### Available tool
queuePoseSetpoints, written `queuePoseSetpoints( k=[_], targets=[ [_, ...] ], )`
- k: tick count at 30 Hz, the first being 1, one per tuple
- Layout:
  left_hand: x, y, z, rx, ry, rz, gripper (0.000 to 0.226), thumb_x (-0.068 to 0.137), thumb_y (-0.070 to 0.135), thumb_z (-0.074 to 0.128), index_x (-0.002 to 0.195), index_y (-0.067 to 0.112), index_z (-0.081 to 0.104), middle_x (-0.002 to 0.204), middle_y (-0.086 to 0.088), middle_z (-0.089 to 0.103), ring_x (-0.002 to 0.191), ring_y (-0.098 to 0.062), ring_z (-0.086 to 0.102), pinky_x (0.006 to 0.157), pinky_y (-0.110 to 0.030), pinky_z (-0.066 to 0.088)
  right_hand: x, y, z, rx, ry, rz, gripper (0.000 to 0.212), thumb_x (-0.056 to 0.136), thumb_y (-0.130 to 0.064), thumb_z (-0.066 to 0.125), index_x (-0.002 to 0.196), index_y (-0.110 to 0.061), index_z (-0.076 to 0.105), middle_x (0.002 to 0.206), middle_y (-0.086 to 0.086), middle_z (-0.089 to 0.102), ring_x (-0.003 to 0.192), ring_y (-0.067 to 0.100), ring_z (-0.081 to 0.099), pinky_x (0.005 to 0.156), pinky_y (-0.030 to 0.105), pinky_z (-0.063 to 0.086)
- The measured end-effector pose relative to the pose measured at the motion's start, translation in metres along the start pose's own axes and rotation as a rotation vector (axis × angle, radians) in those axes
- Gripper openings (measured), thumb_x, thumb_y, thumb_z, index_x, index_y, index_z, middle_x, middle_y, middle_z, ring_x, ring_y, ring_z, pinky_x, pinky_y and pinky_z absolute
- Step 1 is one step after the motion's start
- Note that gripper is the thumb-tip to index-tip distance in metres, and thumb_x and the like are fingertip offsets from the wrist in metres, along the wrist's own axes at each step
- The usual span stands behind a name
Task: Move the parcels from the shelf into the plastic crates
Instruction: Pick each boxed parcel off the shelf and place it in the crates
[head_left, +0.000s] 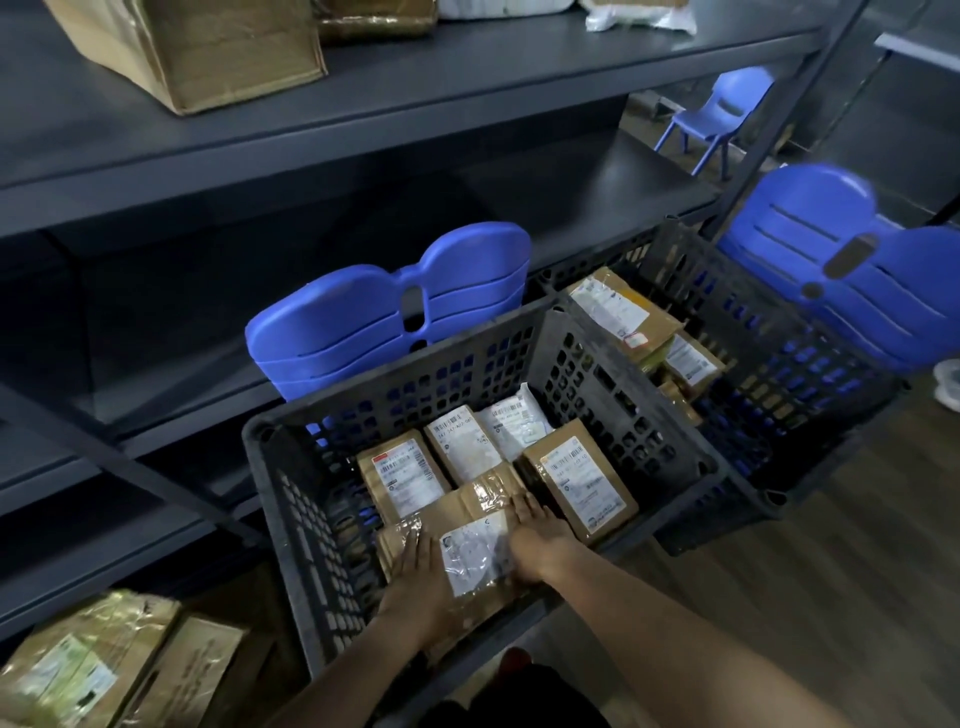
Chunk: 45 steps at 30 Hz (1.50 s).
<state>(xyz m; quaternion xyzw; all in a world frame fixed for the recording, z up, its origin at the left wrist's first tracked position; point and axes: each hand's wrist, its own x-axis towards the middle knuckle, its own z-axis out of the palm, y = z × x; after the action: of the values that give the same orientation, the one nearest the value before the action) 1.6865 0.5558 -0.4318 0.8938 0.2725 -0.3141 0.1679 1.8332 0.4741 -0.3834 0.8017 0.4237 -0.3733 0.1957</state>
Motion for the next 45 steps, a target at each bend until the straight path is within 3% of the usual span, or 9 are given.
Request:
queuePoseSetpoints(
  k=[10,17,22,24,28,30,36,39,45],
  targets=[
    [0.001,-0.008,0.017,-0.089,0.013,0.041,0.089,0.095,0.014,0.055,0.147,-0.005,-0.014,0.151,-0.022,-0.03,0.144,-0.034,-0.019,0.119,-0.037,0.005,0.024,0.0,0.013,-0.02,0.013,-0.004,0.069,0.095,0.006,0.029,0.15,-0.005,-0.011,0.155,0.011,-0.028,0.147,0.03,-0.008,0.114,0.038,0.024],
    [0.0,-0.008,0.021,-0.084,0.055,0.048,0.092,0.092,0.004,0.056,0.147,-0.001,-0.018,0.146,-0.013,-0.037,0.145,-0.032,-0.018,0.119,-0.036,0.007,0.032,-0.002,0.018,-0.071,0.021,-0.003,0.072,0.094,0.008,0.031,0.15,-0.006,-0.012,0.154,0.011,-0.029,0.147,0.031,-0.009,0.108,0.037,0.034],
    [-0.011,-0.004,-0.008,-0.036,-0.012,0.009,0.089,0.095,0.025,0.055,0.149,-0.003,-0.009,0.157,-0.019,-0.018,0.147,-0.031,-0.011,0.119,-0.035,0.002,0.012,0.007,0.004,-0.022,0.062,-0.062,0.068,0.094,-0.001,0.038,0.152,-0.005,0.003,0.16,0.011,-0.006,0.145,0.03,0.017,0.114,0.041,0.028],
    [-0.021,-0.004,-0.022,-0.047,0.006,-0.007,0.092,0.093,0.033,0.058,0.15,-0.001,-0.007,0.158,-0.018,-0.013,0.147,-0.032,-0.008,0.121,-0.039,0.006,-0.001,0.011,-0.003,-0.033,0.104,-0.095,0.07,0.093,-0.004,0.045,0.152,-0.007,0.008,0.16,0.011,0.003,0.145,0.03,0.018,0.117,0.041,0.024],
    [-0.052,-0.008,-0.056,0.003,0.083,-0.014,0.093,0.092,0.047,0.052,0.151,0.002,-0.004,0.16,-0.015,-0.007,0.148,-0.031,-0.002,0.121,-0.04,0.009,-0.032,0.013,-0.024,-0.078,0.132,-0.13,0.073,0.097,-0.02,0.049,0.153,-0.011,0.002,0.16,0.006,-0.006,0.147,0.029,0.004,0.119,0.045,0.018],
    [-0.07,-0.007,-0.077,0.036,0.103,-0.033,0.088,0.094,0.048,0.047,0.151,0.003,-0.003,0.16,-0.015,-0.003,0.148,-0.03,0.001,0.122,-0.04,0.008,-0.048,0.008,-0.04,-0.087,0.189,-0.152,0.07,0.097,-0.022,0.049,0.153,-0.01,0.008,0.161,0.008,0.003,0.146,0.03,0.013,0.117,0.043,0.024],
    [-0.12,-0.005,-0.158,0.022,0.326,-0.091,0.077,0.093,0.044,0.049,0.152,0.013,0.011,0.151,-0.009,0.032,0.141,-0.033,0.026,0.107,-0.044,0.039,-0.103,-0.008,-0.106,-0.031,0.499,-0.3,0.054,0.097,-0.028,0.046,0.146,-0.009,0.032,0.15,0.008,0.034,0.137,0.027,0.034,0.108,0.036,0.034],
    [-0.143,-0.006,-0.21,0.032,0.489,-0.092,0.075,0.094,0.046,0.048,0.152,0.012,0.015,0.151,-0.008,0.033,0.142,-0.033,0.025,0.104,-0.044,0.038,-0.12,-0.01,-0.149,0.007,0.663,-0.348,0.055,0.097,-0.031,0.048,0.145,-0.009,0.032,0.15,0.006,0.033,0.14,0.024,0.029,0.11,0.037,0.034],
    [-0.182,-0.015,-0.311,0.038,0.773,-0.1,0.071,0.094,0.043,0.049,0.15,0.009,0.02,0.154,-0.009,0.031,0.142,-0.027,0.027,0.114,-0.035,0.023,-0.145,0.001,-0.24,-0.004,0.891,-0.37,0.065,0.098,-0.034,0.046,0.151,-0.007,0.019,0.158,0.008,0.018,0.146,0.023,0.016,0.115,0.034,0.023]
  ],
)
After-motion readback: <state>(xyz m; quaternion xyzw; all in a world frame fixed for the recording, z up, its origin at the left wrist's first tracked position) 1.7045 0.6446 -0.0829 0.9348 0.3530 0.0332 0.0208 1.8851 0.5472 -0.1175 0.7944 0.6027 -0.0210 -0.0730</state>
